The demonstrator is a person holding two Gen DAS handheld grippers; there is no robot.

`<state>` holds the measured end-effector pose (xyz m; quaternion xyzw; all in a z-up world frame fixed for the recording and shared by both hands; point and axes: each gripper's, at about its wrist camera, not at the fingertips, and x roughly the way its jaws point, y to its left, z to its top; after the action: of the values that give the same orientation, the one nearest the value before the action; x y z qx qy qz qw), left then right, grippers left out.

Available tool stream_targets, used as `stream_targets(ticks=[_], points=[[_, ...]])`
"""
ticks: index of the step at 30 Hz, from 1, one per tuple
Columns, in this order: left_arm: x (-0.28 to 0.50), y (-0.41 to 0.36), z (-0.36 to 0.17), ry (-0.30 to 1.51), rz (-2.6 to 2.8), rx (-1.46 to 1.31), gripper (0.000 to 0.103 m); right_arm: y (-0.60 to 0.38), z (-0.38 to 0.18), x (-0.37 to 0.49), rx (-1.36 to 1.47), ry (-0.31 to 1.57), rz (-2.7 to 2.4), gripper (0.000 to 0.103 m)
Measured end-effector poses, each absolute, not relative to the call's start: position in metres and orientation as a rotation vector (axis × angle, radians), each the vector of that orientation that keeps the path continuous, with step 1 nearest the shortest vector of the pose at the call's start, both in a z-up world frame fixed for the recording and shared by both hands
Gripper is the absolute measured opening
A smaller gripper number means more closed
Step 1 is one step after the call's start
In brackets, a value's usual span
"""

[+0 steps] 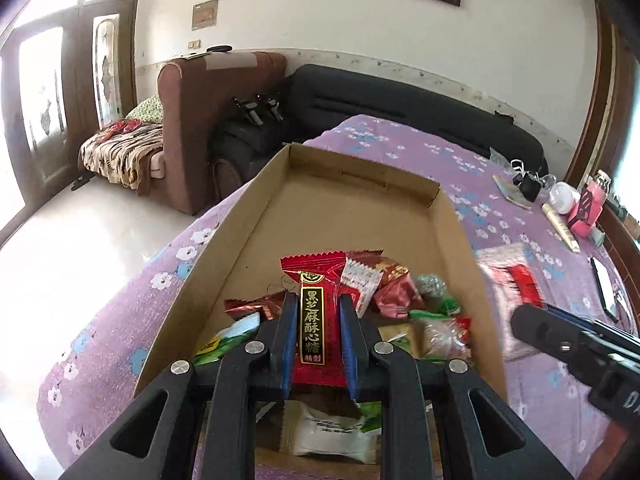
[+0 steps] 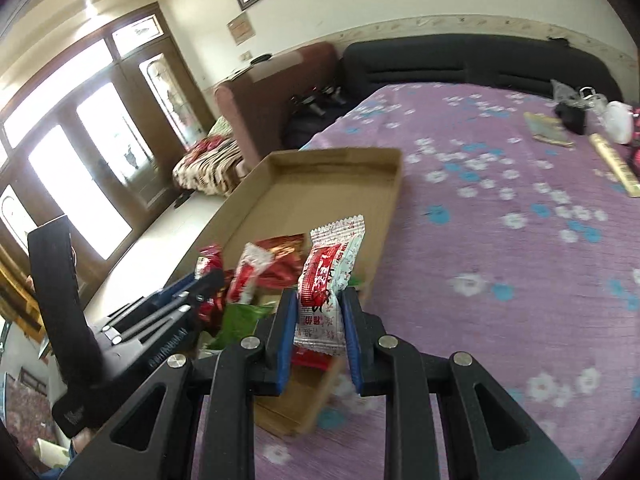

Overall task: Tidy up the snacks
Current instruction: 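Carry both held snacks over the cardboard tray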

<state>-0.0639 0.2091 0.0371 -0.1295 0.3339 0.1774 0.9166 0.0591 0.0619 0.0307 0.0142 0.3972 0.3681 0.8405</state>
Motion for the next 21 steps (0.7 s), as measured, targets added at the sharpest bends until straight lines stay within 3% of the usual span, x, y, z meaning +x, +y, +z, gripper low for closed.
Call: stream_targets(ticks=[21], points=[[-0.05,0.214,0.027,0.755,0.323,-0.296,0.021,0.085,-0.006,0.05,-0.017,0.832,0.862,0.029]])
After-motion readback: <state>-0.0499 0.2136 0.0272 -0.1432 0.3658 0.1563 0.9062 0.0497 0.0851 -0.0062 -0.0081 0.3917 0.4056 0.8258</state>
